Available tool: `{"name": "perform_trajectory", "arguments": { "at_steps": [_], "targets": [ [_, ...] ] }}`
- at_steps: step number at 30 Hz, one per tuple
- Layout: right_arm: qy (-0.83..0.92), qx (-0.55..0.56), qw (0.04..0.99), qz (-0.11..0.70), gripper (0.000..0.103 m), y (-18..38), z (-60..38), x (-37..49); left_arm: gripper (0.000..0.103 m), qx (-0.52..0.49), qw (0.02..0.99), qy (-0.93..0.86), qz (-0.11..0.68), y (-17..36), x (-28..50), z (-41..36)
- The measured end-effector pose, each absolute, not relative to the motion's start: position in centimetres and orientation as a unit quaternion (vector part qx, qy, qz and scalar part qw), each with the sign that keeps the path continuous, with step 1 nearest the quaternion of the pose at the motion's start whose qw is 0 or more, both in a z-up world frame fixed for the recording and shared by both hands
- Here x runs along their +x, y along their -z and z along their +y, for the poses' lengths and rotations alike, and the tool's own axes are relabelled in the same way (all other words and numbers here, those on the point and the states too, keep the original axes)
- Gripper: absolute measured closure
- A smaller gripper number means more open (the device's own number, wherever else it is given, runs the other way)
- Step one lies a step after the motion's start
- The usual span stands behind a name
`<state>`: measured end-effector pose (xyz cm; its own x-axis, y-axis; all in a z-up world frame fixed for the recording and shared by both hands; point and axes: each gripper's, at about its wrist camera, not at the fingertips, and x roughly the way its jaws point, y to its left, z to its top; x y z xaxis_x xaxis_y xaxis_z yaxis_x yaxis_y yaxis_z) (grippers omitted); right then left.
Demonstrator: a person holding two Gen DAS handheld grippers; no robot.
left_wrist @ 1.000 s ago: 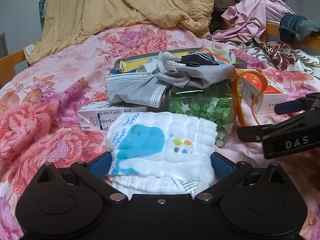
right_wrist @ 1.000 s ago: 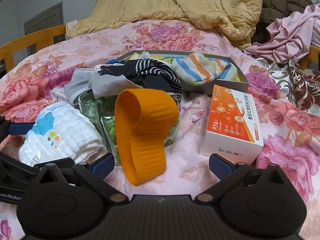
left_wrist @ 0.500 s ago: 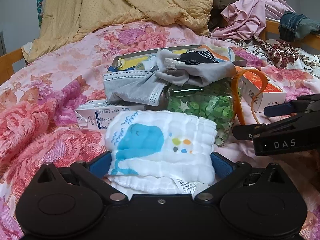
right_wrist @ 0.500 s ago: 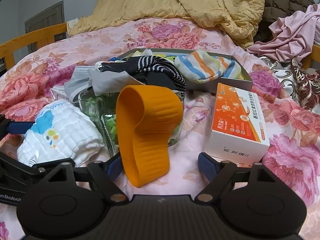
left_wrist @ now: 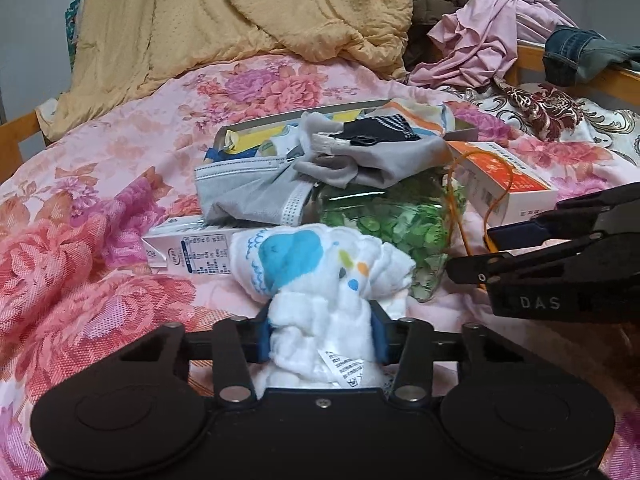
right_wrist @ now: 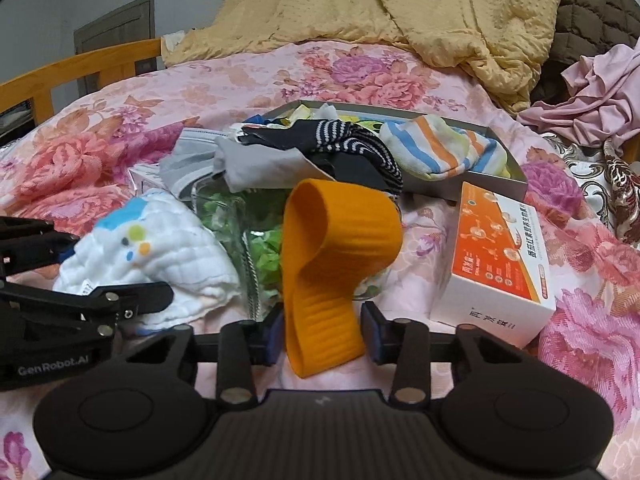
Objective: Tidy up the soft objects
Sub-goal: 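Grasp the whale-print white cloth with left while right grasps the orange strap, then carry the whale cloth into the tray with left while right drops the orange strap there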
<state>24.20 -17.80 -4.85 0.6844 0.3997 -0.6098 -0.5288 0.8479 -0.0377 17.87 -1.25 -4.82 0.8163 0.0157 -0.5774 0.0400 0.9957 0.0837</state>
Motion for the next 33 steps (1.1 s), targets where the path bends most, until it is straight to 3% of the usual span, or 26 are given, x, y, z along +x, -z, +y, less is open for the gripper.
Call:
{"name": "perform_trajectory", "arguments": {
  "at_steps": [4, 8, 12, 33],
  "targets": [
    [-0.255, -0.116, 0.911, 0.304, 0.071, 4.6, -17.6, 24.0, 0.065, 0.026, 0.953, 0.004, 0.303, 4.4, 17.7, -1.2],
    [-0.260, -0.112, 0.909, 0.305, 0.088, 4.2, -17.7, 23.8, 0.067, -0.013, 0.952, 0.005, 0.307, 3.6, 17.6, -1.2],
    [-0.261, -0.101, 0.913, 0.296, 0.096, 3.4, -18.5, 23.4, 0.068, -0.051, 0.949, 0.002, 0.310, 2.7, 17.3, -1.1],
    [-0.280, -0.004, 0.938, 0.205, 0.097, -4.2, -23.7, 21.7, 0.068, -0.095, 0.962, -0.004, 0.257, -5.5, 17.0, -2.3]
  ]
}}
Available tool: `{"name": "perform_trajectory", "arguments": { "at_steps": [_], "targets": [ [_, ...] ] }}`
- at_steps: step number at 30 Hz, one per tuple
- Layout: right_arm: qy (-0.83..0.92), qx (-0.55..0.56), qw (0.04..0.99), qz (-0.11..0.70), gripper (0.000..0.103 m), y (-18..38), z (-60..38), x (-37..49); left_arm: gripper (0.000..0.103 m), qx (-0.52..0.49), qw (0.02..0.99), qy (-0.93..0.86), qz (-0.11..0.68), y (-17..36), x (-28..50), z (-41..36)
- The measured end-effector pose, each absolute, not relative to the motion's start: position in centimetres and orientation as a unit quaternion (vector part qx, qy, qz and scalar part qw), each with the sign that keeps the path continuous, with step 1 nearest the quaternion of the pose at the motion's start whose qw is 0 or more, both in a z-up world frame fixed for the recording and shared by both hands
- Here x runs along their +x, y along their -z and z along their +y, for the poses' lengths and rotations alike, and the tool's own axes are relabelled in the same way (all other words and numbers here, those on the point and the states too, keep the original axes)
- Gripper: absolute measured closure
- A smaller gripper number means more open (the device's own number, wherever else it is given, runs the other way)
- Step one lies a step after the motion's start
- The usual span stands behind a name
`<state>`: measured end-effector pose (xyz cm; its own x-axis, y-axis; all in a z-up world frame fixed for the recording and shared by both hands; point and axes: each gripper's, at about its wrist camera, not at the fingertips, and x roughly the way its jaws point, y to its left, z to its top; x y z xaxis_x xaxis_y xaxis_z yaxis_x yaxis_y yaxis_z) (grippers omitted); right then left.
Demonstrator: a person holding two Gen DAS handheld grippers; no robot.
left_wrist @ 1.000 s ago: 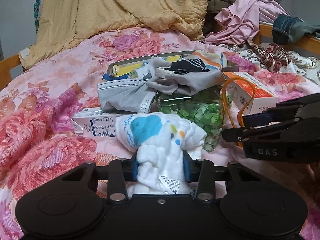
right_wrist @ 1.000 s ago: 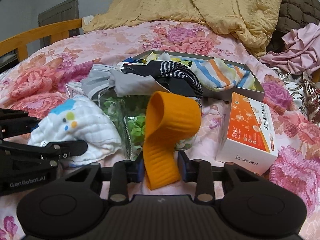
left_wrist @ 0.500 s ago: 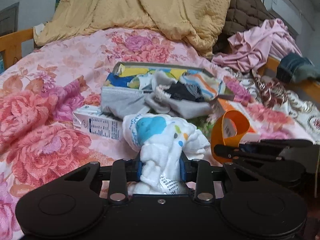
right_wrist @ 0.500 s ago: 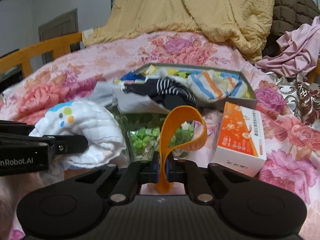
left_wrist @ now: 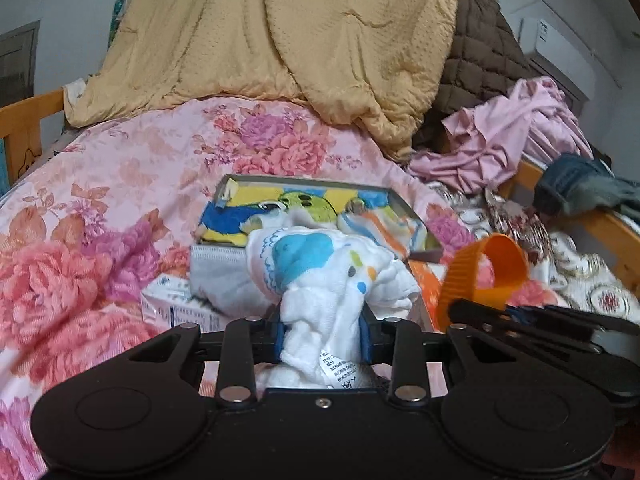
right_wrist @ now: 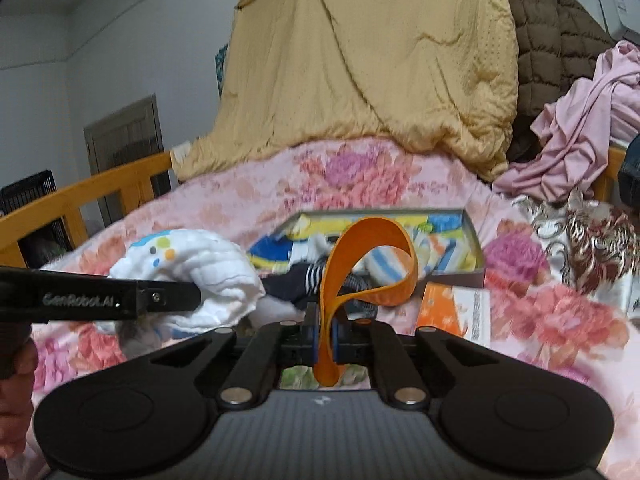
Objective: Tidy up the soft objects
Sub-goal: 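Carry the whale cloth into the tray with left while right drops the orange strap there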
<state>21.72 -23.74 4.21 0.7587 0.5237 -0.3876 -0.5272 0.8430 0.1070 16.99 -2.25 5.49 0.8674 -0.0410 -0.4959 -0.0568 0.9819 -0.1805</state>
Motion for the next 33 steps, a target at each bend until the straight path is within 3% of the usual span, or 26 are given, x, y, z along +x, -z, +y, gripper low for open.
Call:
{"name": "perform_trajectory", "arguments": {
  "at_steps": [10, 28, 33],
  "targets": [
    [-0.298, 0.029, 0.939, 0.169, 0.097, -6.5, -24.2, 29.7, 0.068, -0.109, 0.961, -0.025, 0.252, -7.7, 24.8, -1.5],
    [-0.282, 0.124, 0.931, 0.194, 0.096, -0.8, -26.0, 44.3, 0.068, -0.150, 0.941, -0.048, 0.299, -3.9, 42.5, -1.8],
    [-0.259, 0.096, 0.940, 0.198, 0.090, 0.1, -25.1, 46.0, 0.068, -0.139, 0.937, -0.044, 0.318, -3.0, 45.2, -2.6]
  ]
}}
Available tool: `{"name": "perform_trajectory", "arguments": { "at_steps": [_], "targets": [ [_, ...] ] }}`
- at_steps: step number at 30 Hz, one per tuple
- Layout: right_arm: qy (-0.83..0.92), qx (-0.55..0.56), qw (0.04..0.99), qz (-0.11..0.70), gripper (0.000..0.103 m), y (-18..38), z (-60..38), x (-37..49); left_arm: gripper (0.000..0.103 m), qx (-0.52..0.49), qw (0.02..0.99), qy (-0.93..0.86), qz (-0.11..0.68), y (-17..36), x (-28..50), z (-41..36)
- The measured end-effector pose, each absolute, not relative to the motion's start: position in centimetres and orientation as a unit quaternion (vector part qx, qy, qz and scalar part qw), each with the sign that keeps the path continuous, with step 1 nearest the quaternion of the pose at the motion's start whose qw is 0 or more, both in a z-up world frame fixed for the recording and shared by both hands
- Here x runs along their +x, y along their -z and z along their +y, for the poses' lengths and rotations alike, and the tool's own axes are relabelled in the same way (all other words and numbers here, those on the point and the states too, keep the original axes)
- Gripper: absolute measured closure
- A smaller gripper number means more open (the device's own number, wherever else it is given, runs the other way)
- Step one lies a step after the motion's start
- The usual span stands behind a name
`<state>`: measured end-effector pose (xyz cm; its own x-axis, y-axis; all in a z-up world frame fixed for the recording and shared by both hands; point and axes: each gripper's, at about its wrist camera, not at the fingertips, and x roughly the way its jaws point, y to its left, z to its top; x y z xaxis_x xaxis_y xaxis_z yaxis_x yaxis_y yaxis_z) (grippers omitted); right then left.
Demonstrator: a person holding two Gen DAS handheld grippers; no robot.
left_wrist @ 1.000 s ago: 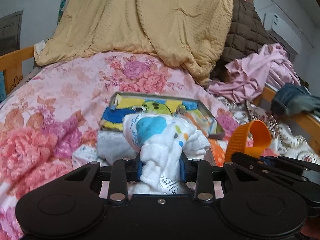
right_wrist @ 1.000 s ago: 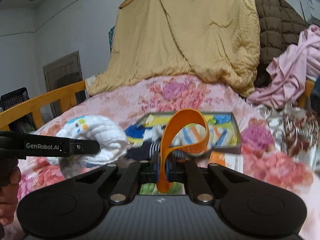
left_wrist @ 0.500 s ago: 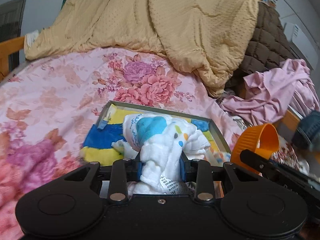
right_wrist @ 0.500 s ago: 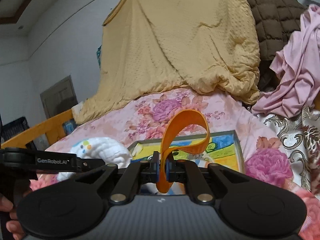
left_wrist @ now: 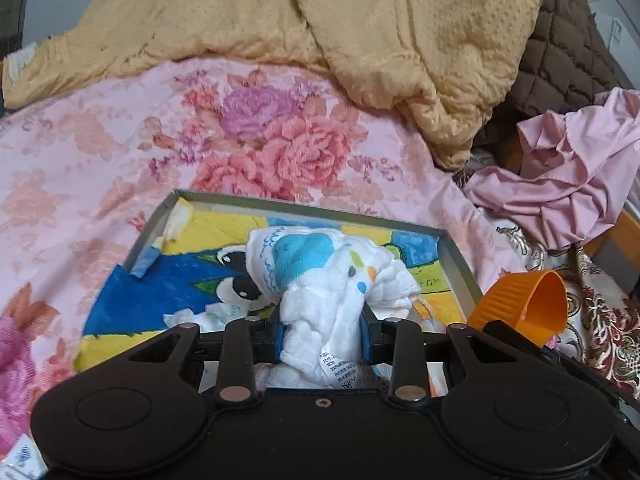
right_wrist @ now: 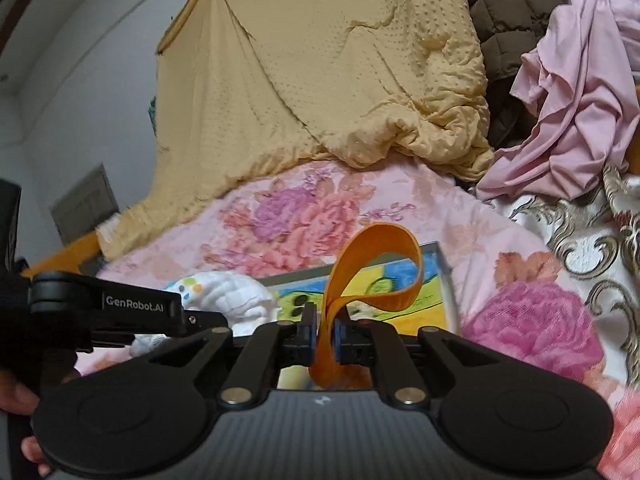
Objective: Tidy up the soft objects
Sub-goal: 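Carry the whale cloth into the tray with left while right drops the orange strap there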
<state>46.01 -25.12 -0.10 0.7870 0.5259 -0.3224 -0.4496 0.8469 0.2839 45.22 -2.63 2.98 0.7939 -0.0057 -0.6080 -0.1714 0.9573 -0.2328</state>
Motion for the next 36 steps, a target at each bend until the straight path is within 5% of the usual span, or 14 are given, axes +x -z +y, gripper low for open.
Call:
{"name": "perform_trajectory", "arguments": {
  "at_steps": [5, 11, 18, 26, 36],
  "targets": [
    [-0.269, 0.103, 0.934, 0.213, 0.088, 0.6, -24.9, 46.8, 0.067, -0.155, 0.925, -0.048, 0.342, -1.5, 46.6, -2.4],
    [-0.279, 0.134, 0.921, 0.237, 0.073, 0.9, -25.2, 47.5, 0.066, -0.179, 0.917, -0.057, 0.351, -0.7, 46.7, -1.7],
    [-0.271, 0.174, 0.907, 0.272, 0.050, 1.1, -26.2, 48.1, 0.062, -0.191, 0.913, -0.061, 0.356, -0.9, 46.4, -1.2],
    [-0.277, 0.247, 0.875, 0.312, 0.011, 0.4, -28.0, 48.7, 0.056, -0.195, 0.909, -0.066, 0.363, -1.1, 45.5, -1.1],
    [-0.269, 0.297, 0.854, 0.332, 0.000, -1.1, -29.6, 48.2, 0.049, -0.186, 0.910, -0.061, 0.365, -1.8, 43.6, -1.0]
  ]
}}
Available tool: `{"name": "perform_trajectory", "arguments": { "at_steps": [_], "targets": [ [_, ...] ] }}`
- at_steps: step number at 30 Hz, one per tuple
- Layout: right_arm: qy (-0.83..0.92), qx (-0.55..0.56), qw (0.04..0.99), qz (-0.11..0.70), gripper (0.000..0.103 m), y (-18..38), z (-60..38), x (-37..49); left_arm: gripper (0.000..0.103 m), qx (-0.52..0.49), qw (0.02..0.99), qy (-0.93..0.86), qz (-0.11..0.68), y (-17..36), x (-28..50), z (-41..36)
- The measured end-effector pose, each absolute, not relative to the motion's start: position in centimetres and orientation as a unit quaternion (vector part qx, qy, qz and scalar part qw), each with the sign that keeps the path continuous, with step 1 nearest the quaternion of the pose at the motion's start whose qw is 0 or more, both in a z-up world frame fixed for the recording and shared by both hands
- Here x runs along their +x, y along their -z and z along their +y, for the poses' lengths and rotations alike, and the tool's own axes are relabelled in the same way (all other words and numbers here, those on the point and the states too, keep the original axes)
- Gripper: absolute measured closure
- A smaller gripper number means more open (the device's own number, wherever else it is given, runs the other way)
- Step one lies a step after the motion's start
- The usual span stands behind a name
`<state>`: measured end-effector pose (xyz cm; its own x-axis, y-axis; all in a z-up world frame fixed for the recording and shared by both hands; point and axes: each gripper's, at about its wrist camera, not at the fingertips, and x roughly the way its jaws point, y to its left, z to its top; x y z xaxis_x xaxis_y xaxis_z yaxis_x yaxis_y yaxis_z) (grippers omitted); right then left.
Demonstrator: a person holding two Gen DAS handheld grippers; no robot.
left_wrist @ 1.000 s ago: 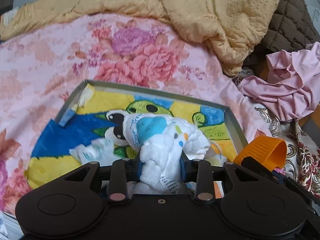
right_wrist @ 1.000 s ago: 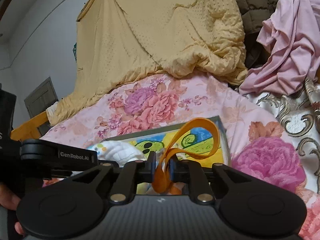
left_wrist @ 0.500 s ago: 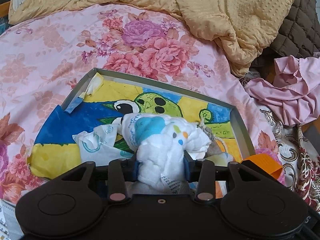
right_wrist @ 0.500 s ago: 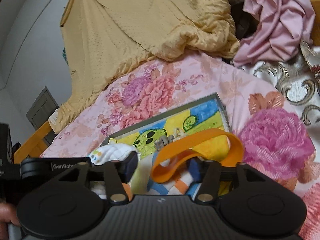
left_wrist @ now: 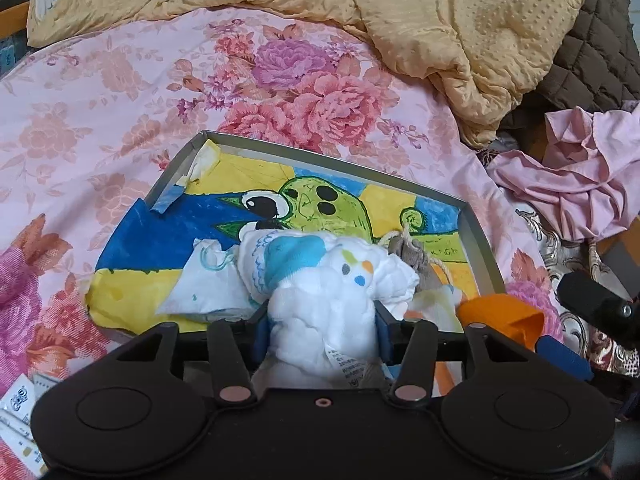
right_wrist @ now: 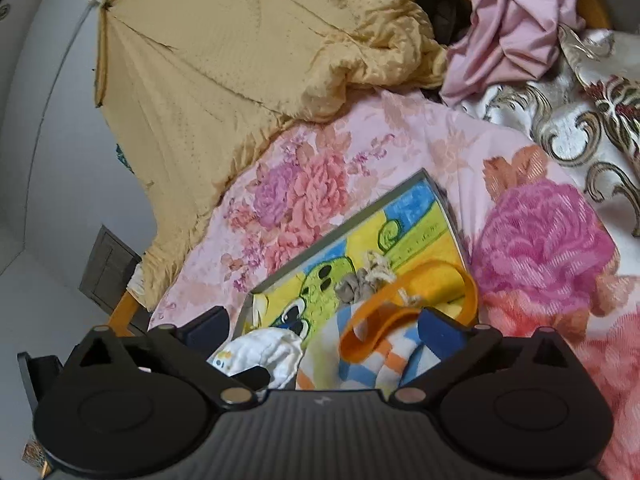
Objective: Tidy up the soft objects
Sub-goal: 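Carry the whale cloth into the tray with left while right drops the orange strap there, then open both grippers and move both tools back over the pile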
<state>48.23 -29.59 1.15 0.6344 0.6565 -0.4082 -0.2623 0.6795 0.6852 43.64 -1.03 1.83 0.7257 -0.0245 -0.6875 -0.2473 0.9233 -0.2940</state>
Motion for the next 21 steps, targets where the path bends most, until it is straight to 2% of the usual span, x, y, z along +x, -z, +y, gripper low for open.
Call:
{"name": "perform_trajectory", "arguments": {
  "at_steps": [6, 21],
  "targets": [
    [-0.268, 0.282, 0.857, 0.338, 0.000, -2.0, -29.0, 46.8, 0.044, -0.185, 0.910, -0.055, 0.366, -2.2, 42.5, -1.1],
    [-0.271, 0.198, 0.891, 0.305, 0.000, -7.6, -28.2, 39.0, 0.020, -0.184, 0.927, -0.057, 0.323, -6.5, 35.7, -0.4]
  ]
}}
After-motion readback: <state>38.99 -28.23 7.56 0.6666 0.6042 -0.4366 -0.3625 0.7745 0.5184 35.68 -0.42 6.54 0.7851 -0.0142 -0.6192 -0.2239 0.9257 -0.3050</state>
